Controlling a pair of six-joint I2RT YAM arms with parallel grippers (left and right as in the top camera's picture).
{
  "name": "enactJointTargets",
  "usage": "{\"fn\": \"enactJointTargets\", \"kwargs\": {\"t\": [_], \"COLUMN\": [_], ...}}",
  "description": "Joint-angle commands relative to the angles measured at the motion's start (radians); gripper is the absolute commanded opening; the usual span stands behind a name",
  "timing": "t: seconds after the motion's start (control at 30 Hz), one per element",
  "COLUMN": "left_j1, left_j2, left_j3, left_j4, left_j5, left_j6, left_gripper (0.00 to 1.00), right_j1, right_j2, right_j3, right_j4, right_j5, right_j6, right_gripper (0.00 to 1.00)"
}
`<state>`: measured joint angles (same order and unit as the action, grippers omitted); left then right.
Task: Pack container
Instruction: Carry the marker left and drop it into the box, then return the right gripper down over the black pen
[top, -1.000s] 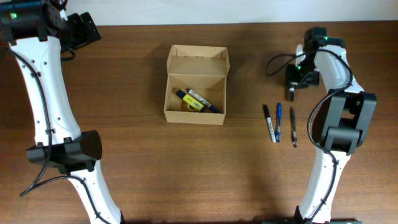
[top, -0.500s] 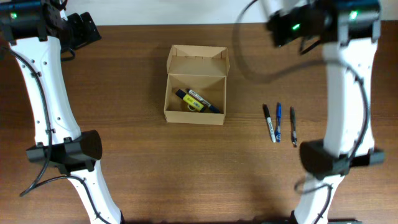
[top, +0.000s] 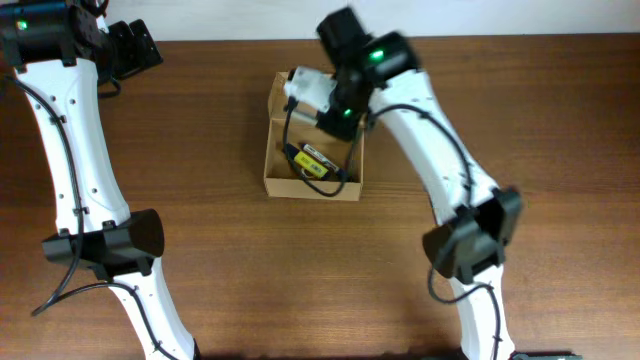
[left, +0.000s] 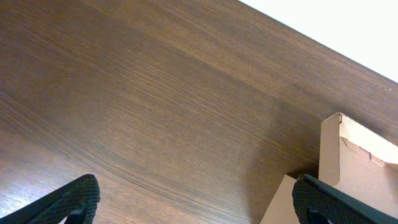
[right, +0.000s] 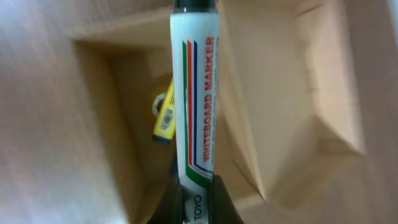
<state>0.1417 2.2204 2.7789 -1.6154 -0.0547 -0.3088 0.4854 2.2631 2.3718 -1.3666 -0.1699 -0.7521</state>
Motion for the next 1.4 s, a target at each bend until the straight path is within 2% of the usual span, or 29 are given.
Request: {"fn": "enactJointTargets", "kwargs": {"t": [0.0, 0.47, 0.7, 0.83, 0.9, 1.2, 1.3, 1.37], "left_j1": [0.005, 0.005, 0.005, 0.005, 0.005, 0.005, 0.005, 0.005], "left_j2": [-0.001, -0.001, -0.001, -0.001, -0.001, -0.001, -0.001, -0.001], "left_j3": [0.018, 0.018, 0.018, 0.018, 0.018, 0.018, 0.018, 0.018], "left_j4": [-0.001, -0.001, -0.001, -0.002, -0.002, -0.001, -0.002, -0.002], "left_j5": [0.011, 0.011, 0.011, 0.011, 0.011, 0.011, 0.011, 0.011], "left_j6": [0.011, 0.011, 0.011, 0.011, 0.011, 0.011, 0.011, 0.011], "left_gripper": [1.00, 1.00, 1.00, 1.00, 1.00, 1.00, 1.00, 1.00], "right_j1": [0.019, 0.026, 0.024, 0.027, 0.027, 0.046, 0.053, 0.053], "right_j2": [0.021, 0.039, 0.038, 0.037, 0.037, 0.022, -0.015, -0.066], "right_j3": [-0.095, -0.410, -0.437, -0.382, -0.330, 0.066, 0.183, 0.196], "right_j4": [0.075, 0.341, 0.369, 0.324, 0.278, 0.029, -0.026, -0.029], "right_j5": [0.025, 0.055, 0.066, 0.071, 0.071, 0.075, 0.104, 0.177], "right_j6": [-0.029, -0.010, 0.076, 0.161, 0.191, 0.292, 0.322, 0.376], "right_gripper": [0.04, 0.04, 0.04, 0.13, 0.32, 0.32, 0.25, 0.22]}}
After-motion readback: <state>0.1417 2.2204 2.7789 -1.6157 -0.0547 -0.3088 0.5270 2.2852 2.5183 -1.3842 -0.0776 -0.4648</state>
